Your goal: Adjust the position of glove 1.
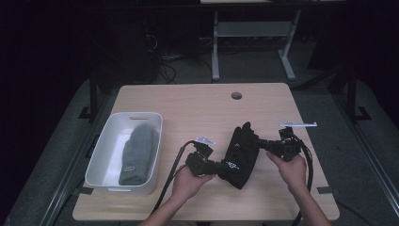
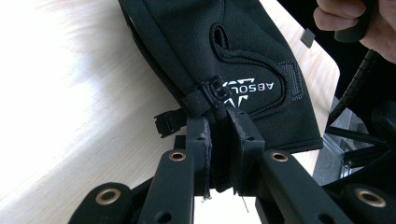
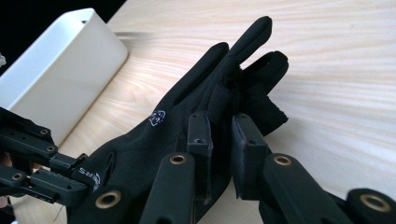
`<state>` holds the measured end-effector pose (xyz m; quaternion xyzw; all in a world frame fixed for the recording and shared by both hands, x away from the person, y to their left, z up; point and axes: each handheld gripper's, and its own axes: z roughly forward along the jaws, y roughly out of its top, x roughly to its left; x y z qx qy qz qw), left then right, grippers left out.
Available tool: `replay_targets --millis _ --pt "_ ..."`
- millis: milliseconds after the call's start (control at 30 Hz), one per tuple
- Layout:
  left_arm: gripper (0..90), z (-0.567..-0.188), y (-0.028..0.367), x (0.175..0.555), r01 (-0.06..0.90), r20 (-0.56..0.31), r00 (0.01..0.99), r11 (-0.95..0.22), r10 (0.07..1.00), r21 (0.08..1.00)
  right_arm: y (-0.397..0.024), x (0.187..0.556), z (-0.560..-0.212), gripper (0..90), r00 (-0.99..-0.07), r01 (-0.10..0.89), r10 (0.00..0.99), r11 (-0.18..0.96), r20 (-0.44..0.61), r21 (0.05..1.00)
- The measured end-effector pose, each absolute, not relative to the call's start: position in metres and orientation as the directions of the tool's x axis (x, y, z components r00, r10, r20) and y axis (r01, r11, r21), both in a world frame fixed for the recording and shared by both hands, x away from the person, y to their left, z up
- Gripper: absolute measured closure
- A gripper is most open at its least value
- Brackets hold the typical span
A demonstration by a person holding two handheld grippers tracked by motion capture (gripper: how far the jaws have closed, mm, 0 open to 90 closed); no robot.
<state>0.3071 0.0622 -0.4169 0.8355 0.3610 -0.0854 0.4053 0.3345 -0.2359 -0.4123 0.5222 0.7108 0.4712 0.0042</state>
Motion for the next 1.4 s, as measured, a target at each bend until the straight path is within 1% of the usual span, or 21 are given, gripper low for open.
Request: replay_targets --millis 267,733,1400 --pt "79.9 -0.406 0.075 0.306 0.665 -0.428 0.727 -0.398 0.537 0.631 -0.225 0.339 -0.402 79.1 -0.472 0.735 0.725 0.010 0.501 0.678" --pt "79.8 -0.393 0.090 0.305 0.661 -0.420 0.726 -0.382 0.545 0.646 -0.210 0.346 -0.387 79.1 -0.506 0.720 0.710 0.036 0.489 0.693" --pt "79.9 -0.382 0.108 0.304 0.658 -0.416 0.722 -0.363 0.552 0.659 -0.191 0.355 -0.373 79.2 -0.531 0.716 0.689 0.052 0.494 0.696"
